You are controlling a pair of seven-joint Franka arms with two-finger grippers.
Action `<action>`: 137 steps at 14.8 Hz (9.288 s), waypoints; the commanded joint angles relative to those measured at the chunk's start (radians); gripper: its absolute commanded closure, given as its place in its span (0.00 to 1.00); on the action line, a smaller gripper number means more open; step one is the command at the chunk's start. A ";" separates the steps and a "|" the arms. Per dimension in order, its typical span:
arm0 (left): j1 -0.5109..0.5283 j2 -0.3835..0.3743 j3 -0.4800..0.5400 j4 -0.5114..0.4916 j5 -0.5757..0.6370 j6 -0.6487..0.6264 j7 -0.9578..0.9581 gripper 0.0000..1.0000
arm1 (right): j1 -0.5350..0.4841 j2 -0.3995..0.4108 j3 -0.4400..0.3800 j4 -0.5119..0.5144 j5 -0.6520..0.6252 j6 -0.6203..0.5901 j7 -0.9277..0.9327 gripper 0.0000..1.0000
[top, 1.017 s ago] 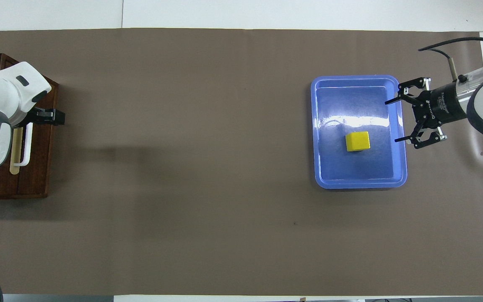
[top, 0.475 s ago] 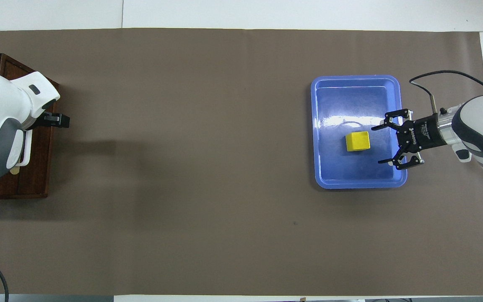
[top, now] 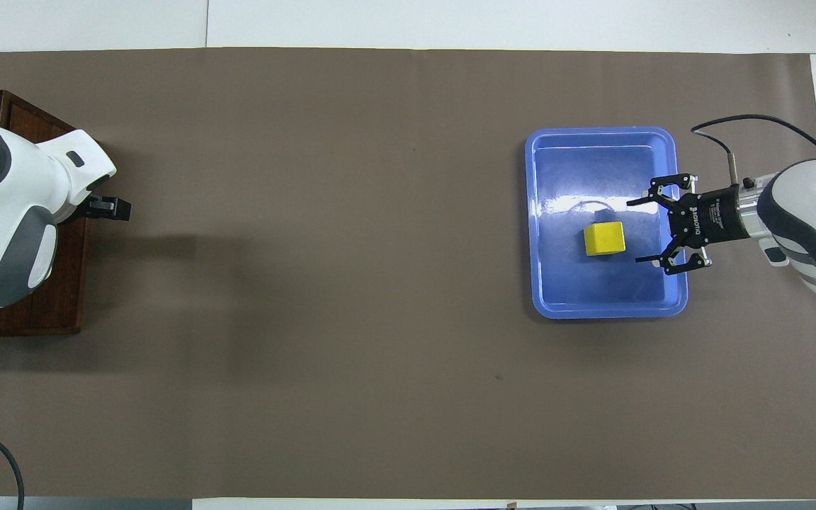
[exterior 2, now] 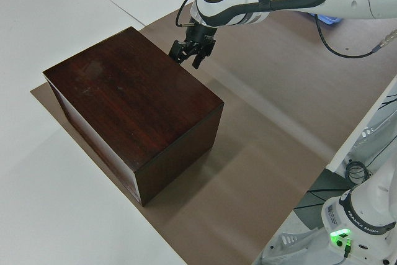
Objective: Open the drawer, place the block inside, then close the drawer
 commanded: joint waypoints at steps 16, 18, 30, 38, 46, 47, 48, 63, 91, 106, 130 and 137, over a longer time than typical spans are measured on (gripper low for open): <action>-0.240 0.019 0.001 0.031 -0.125 0.001 -0.230 0.00 | 0.037 0.075 0.006 -0.017 0.063 0.062 -0.068 0.00; -0.250 0.021 0.001 0.034 -0.142 -0.001 -0.255 0.00 | 0.037 0.073 0.006 -0.023 0.063 0.065 -0.069 0.00; -0.242 0.045 0.004 0.150 -0.143 -0.140 -0.255 0.00 | 0.039 0.066 0.006 -0.076 0.063 0.139 -0.077 0.00; -0.261 0.093 0.003 0.455 -0.272 -0.441 -0.412 0.00 | 0.029 0.063 0.006 -0.083 0.095 0.127 -0.179 0.99; -0.282 0.082 0.001 0.540 -0.379 -0.507 -1.185 0.00 | 0.042 0.092 0.009 0.142 0.087 -0.040 -0.031 1.00; -0.291 0.082 0.001 0.540 -0.379 -0.507 -1.245 0.00 | 0.067 0.093 0.009 0.196 0.081 -0.075 0.022 1.00; -0.296 0.082 0.001 0.540 -0.381 -0.507 -1.298 0.00 | 0.106 0.095 0.007 0.238 0.078 -0.088 0.084 1.00; -0.464 0.180 0.009 0.590 -0.396 -0.429 -1.962 0.00 | 0.687 0.156 0.007 0.365 -0.029 0.251 0.843 1.00; -0.584 0.179 0.009 0.414 -0.358 -0.295 -1.959 1.00 | 0.695 0.155 0.007 0.330 -0.031 0.311 0.830 1.00; -0.577 0.176 0.012 0.436 -0.356 -0.330 -1.955 1.00 | 0.692 0.155 0.007 0.332 -0.031 0.312 0.833 0.13; 0.025 -0.105 0.059 0.149 -0.382 -0.340 -1.403 1.00 | 0.307 -0.310 0.002 0.255 -0.684 -0.394 -0.633 0.00; 0.025 -0.155 0.059 -0.035 -0.379 -0.200 -1.464 1.00 | 0.177 -0.346 0.004 0.243 -0.714 -0.464 -0.868 0.00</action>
